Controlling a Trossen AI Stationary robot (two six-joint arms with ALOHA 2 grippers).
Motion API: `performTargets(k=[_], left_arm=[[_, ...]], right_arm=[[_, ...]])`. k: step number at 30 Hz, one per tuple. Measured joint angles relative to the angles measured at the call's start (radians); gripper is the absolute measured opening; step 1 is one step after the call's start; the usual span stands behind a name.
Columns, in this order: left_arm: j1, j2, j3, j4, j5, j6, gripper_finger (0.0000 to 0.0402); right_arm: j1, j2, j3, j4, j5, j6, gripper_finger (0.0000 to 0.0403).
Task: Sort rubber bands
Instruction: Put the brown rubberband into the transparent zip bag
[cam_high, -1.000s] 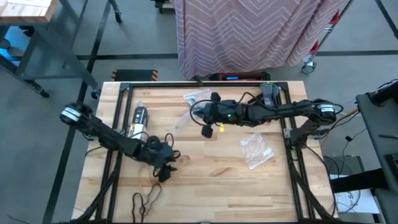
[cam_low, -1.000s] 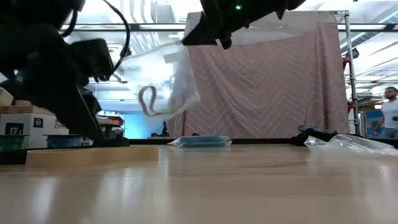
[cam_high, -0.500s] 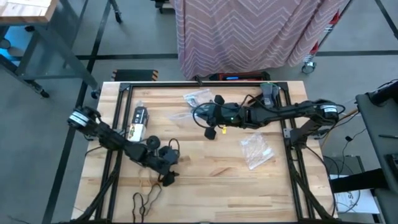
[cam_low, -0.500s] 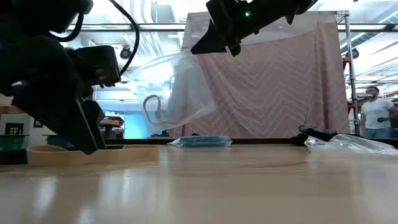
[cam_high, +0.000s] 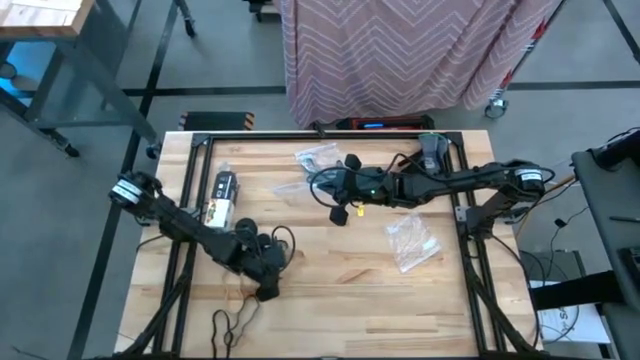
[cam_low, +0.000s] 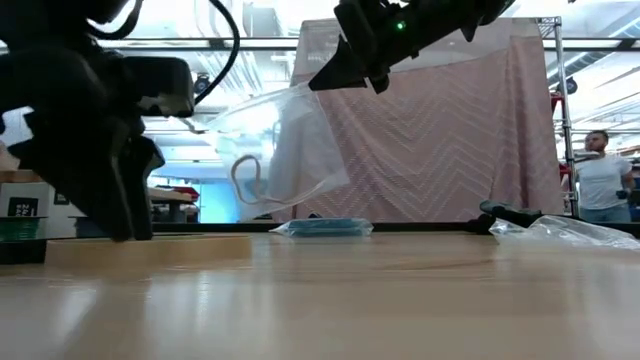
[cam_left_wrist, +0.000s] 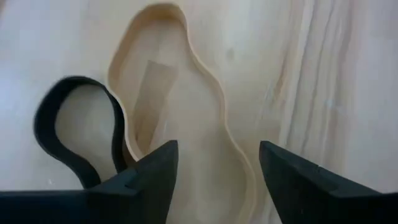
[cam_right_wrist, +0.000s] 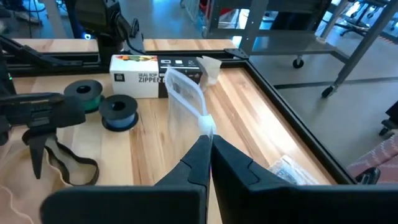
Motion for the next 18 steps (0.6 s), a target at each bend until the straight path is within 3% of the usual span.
performTargets(k=[12,18], left_arm=[[-0.006,-0.005,-0.136,0.138,-0.019,-0.112,0.0214],[-0.007,-0.004,-0.153,0.169,-0.038,-0.118,0.0193]], right_arm=[[0.003,0.000,-0.001,0.005,-0.045,0.016,0.0000],[0.004,0.000,-0.001,0.007,-0.045,0.016,0.0000]])
